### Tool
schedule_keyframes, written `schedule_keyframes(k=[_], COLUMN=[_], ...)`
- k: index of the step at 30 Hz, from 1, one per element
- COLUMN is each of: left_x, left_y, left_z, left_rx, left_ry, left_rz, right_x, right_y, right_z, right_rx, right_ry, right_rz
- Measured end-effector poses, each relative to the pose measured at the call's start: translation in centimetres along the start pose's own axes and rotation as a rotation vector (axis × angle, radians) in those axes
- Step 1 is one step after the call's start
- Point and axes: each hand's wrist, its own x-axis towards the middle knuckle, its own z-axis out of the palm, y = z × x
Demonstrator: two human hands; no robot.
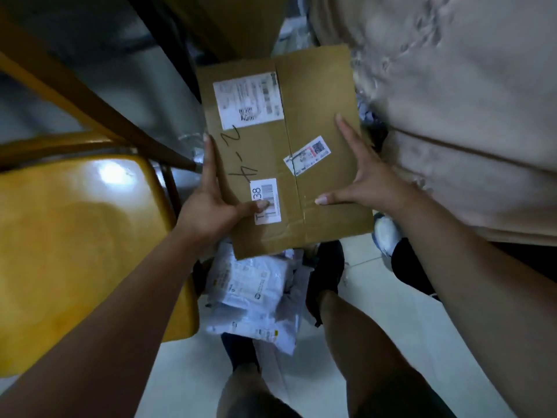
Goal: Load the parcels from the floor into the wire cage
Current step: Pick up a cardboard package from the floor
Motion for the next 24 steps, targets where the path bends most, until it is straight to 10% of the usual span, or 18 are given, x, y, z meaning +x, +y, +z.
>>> schedule_keyframes(k=[24], left_x=[-37.1], left_y=[23.7], left_z=[-7.4], left_rx=[0.437], left_ry=[-0.376], left_rz=[0.426], right_x=[-47.2], right_y=[-21.8], right_z=[-1.5], right_rx=[0.291], right_ry=[0.472], right_rz=[0.155])
